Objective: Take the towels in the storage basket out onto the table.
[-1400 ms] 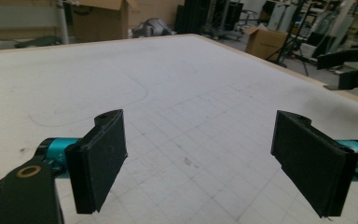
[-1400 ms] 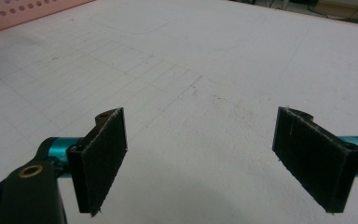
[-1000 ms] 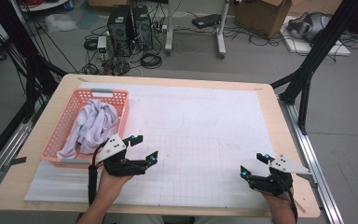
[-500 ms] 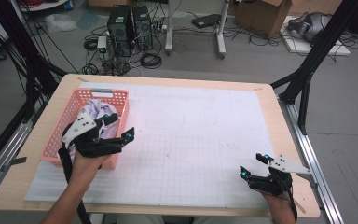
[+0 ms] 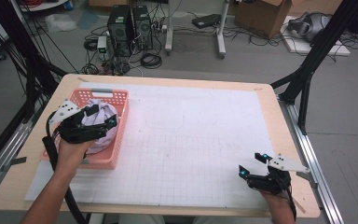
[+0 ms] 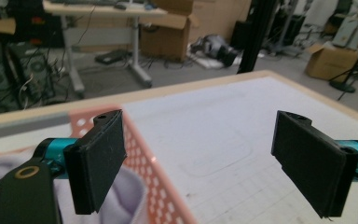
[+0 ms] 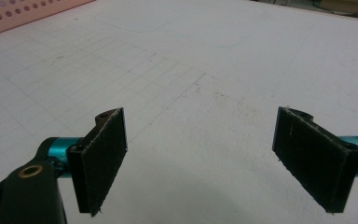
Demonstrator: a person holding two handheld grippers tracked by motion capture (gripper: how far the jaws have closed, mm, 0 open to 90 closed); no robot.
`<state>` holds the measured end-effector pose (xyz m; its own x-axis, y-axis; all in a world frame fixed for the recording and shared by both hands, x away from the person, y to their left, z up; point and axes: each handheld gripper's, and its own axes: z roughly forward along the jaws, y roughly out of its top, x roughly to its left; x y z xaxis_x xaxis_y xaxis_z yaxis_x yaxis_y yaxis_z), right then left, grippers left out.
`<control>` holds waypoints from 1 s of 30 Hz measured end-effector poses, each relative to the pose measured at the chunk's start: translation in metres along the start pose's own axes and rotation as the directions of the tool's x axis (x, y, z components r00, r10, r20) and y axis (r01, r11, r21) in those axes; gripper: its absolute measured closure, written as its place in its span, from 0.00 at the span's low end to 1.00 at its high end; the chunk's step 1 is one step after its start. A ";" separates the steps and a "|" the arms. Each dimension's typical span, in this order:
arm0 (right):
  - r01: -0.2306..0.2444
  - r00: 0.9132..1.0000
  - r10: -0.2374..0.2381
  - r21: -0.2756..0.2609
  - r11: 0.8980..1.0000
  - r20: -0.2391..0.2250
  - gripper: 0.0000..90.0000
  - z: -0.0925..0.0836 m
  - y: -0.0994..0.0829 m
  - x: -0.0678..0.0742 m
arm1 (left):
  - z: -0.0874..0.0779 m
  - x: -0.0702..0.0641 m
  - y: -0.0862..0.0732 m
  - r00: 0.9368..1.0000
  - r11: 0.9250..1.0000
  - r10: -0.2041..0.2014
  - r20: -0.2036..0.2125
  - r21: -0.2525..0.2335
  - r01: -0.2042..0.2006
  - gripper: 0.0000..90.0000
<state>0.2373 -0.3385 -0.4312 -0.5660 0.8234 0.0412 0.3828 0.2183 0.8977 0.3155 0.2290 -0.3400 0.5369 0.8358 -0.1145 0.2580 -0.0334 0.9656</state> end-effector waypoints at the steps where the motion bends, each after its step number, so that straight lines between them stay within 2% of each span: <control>1: 0.004 1.000 -0.004 0.003 1.000 -0.005 0.18 0.001 0.001 0.000 | 0.002 0.004 -0.001 1.000 1.000 -0.002 -0.010 0.015 0.002 0.20; 3: 0.003 1.000 -0.003 0.006 1.000 -0.010 0.18 0.002 0.001 0.000 | 0.004 0.008 -0.002 1.000 1.000 -0.004 -0.025 0.029 0.004 0.20; 5: 0.007 1.000 -0.007 0.007 1.000 -0.010 0.18 0.003 0.001 0.000 | 0.007 0.023 -0.004 0.997 0.998 -0.005 -0.074 0.069 0.010 0.20; 7: 0.005 1.000 -0.005 0.011 1.000 -0.008 0.18 0.002 0.001 0.000 | 0.008 0.026 -0.004 0.996 0.997 -0.005 -0.086 0.078 0.012 0.20; 8: 0.009 1.000 -0.009 0.009 1.000 -0.007 0.18 0.001 0.001 0.001 | 0.010 0.034 -0.005 0.993 0.992 -0.007 -0.118 0.121 0.021 0.20; 9: 0.006 1.000 -0.006 0.010 1.000 -0.006 0.18 0.000 0.001 0.002 | 0.010 0.034 -0.005 0.993 0.992 -0.007 -0.118 0.121 0.021 0.20; 10: 0.007 1.000 -0.007 0.009 1.000 -0.004 0.18 0.000 0.001 0.002 | 0.013 0.041 -0.006 0.989 0.986 -0.001 -0.147 0.165 0.026 0.20; 13: 0.009 1.000 -0.009 0.011 1.000 -0.008 0.18 0.000 0.001 0.003 | 0.018 0.050 -0.007 0.981 0.972 0.021 -0.195 0.232 0.025 0.20; 15: 0.010 1.000 -0.010 0.015 1.000 -0.009 0.18 0.002 0.001 0.003 | 0.022 0.056 -0.009 0.974 0.962 0.017 -0.225 0.270 0.045 0.20; 16: 0.012 1.000 -0.012 0.018 1.000 -0.011 0.18 0.002 0.001 0.004 | 0.023 0.058 -0.010 0.972 0.958 0.020 -0.232 0.281 0.048 0.20; 17: 0.015 1.000 -0.014 0.018 1.000 -0.011 0.18 0.002 0.001 0.004 | 0.023 0.058 -0.010 0.972 0.958 0.020 -0.232 0.281 0.048 0.20; 18: 0.014 1.000 -0.014 0.018 1.000 -0.010 0.18 0.002 0.001 0.004 | 0.026 0.062 -0.013 0.967 0.950 0.023 -0.252 0.306 0.057 0.20; 20: 0.012 1.000 -0.011 0.021 1.000 -0.013 0.18 0.003 0.001 0.005 | 0.029 0.066 -0.016 0.964 0.938 0.027 -0.264 0.340 0.067 0.20; 21: 0.014 1.000 -0.014 0.021 1.000 -0.013 0.18 0.003 0.001 0.005 | 0.029 0.066 -0.016 0.964 0.938 0.027 -0.264 0.340 0.067 0.20; 22: 0.013 1.000 -0.012 0.021 1.000 -0.013 0.18 0.003 0.001 0.005 | 0.032 0.070 -0.020 0.957 0.925 0.035 -0.289 0.372 0.079 0.20; 24: 0.020 1.000 -0.019 0.021 1.000 -0.015 0.18 0.004 0.001 0.005 | 0.035 0.073 -0.023 0.955 0.912 0.034 -0.294 0.400 0.091 0.20; 25: 0.019 1.000 -0.019 0.023 1.000 -0.015 0.18 0.004 0.001 0.006 | 0.037 0.075 -0.026 0.955 0.903 0.033 -0.296 0.418 0.098 0.20; 27: 0.019 1.000 -0.018 0.025 1.000 -0.018 0.18 0.005 0.001 0.006 | 0.043 0.078 -0.032 0.954 0.878 0.021 -0.298 0.463 0.125 0.20; 28: 0.022 1.000 -0.021 0.026 0.999 -0.019 0.18 0.005 0.001 0.006 | 0.046 0.079 -0.035 0.951 0.866 0.022 -0.308 0.481 0.135 0.20; 29: 0.024 1.000 -0.023 0.028 0.999 -0.018 0.18 0.005 0.001 0.006 | 0.049 0.079 -0.037 0.948 0.860 0.027 -0.318 0.490 0.140 0.20; 30: 0.023 1.000 -0.023 0.027 0.999 -0.018 0.18 0.006 0.001 0.006 | 0.049 0.079 -0.037 0.948 0.860 0.027 -0.318 0.490 0.140 0.19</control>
<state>0.2380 -0.3301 -0.4327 -0.5881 0.8083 0.0287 0.3889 0.2514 0.8863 0.3874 0.2695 -0.3962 0.2605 0.9654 -0.0081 0.6906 -0.1804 0.7004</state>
